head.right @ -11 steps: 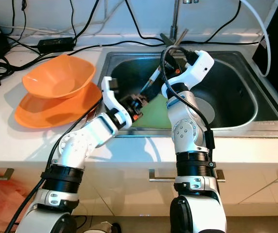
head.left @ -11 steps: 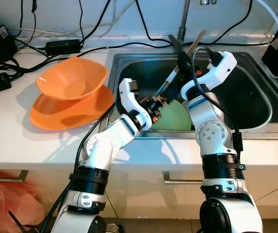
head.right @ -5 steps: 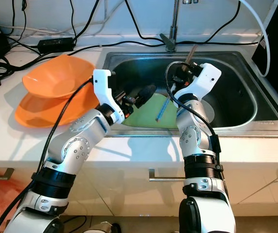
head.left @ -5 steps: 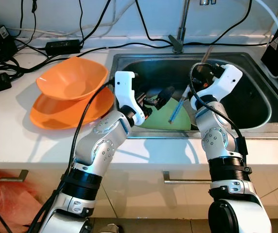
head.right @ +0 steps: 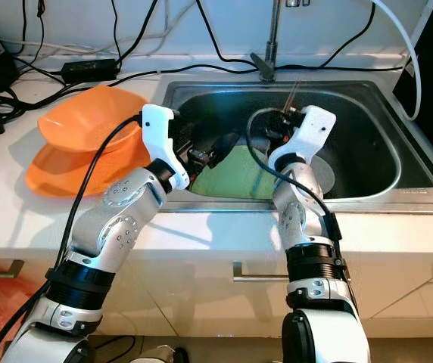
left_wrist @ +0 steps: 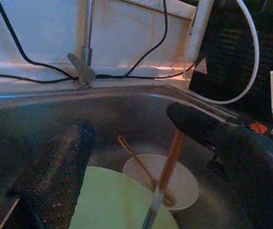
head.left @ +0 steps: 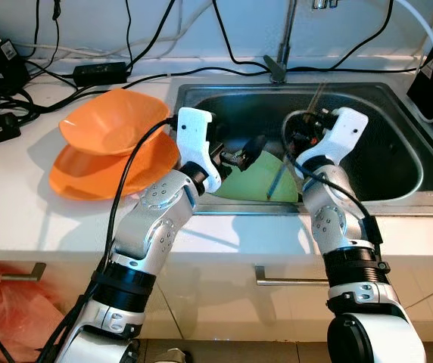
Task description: Kitchen organization
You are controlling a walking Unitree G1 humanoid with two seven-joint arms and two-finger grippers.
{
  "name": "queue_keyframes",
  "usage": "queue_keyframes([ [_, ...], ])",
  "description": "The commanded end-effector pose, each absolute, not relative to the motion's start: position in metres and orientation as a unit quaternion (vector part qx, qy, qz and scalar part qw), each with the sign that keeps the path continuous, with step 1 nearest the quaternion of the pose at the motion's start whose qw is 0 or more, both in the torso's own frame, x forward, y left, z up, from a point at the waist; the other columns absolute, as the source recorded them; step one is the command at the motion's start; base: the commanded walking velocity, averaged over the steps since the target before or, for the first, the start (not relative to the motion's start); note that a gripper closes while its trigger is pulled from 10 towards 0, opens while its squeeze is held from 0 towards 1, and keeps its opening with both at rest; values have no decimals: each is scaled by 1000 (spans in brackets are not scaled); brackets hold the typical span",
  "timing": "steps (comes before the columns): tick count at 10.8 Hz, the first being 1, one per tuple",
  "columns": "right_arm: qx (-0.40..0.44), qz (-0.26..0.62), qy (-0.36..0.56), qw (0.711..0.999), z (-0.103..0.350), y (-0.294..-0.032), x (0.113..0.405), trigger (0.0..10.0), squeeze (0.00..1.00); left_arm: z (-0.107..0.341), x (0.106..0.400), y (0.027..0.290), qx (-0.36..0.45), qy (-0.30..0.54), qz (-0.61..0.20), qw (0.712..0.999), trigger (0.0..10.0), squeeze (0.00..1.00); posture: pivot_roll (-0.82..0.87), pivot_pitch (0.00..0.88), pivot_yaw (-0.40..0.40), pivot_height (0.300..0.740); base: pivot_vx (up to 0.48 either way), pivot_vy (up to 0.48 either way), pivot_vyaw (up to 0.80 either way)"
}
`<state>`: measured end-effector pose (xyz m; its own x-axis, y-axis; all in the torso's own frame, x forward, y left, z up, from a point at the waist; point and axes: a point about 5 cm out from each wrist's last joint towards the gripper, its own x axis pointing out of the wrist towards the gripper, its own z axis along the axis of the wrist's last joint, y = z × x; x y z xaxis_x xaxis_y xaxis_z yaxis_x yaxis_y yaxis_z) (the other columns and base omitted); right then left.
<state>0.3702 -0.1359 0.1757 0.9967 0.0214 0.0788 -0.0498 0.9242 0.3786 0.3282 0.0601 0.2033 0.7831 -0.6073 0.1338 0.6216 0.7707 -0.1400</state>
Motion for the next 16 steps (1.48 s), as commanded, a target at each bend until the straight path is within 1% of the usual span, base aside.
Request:
queue_keyframes([
  [1,185,20,-34,982,172,-135,369,10000,1000,207,327,59,-68,-52,-335,938,10000,1000,96,45,42,740,0,0,0],
  [3,176,34,-33,983,171,-130,369,10000,1000,203,325,60,-38,-49,-353,934,10000,1000,96,45,41,740,0,0,0],
  [5,179,58,-14,982,170,-124,369,10000,1000,200,323,59,-27,-39,-374,926,10000,1000,94,44,41,740,0,0,0],
  [7,142,84,-11,986,169,-119,367,10000,1000,199,323,61,-13,-32,-386,922,10000,1000,94,45,39,740,0,0,0],
  [8,136,92,-18,986,173,-118,366,10000,1000,200,327,67,6,-38,-367,929,10000,1000,94,44,37,740,0,0,0],
  [10,143,108,-35,983,181,-118,364,10000,1000,204,343,90,54,-61,-266,961,10000,1000,96,42,37,740,0,0,0],
  [11,152,136,-53,978,190,-114,358,10000,1000,205,350,106,90,-65,-216,970,10000,1000,96,41,38,740,0,0,0],
  [13,168,188,-71,965,204,-106,346,10000,1000,203,355,119,125,-58,-189,972,10000,1000,99,33,39,740,0,0,0],
  [14,170,241,-75,953,212,-100,334,10000,1000,204,359,126,140,-47,-176,973,10000,1000,100,33,38,740,0,0,0],
  [15,159,288,-71,942,215,-96,322,10000,408,205,362,130,160,-43,-175,971,10000,1000,99,33,41,740,0,0,0],
  [16,141,321,-65,934,214,-96,311,10000,0,208,364,135,180,-40,-171,968,10000,1000,99,32,43,740,0,0,0],
])
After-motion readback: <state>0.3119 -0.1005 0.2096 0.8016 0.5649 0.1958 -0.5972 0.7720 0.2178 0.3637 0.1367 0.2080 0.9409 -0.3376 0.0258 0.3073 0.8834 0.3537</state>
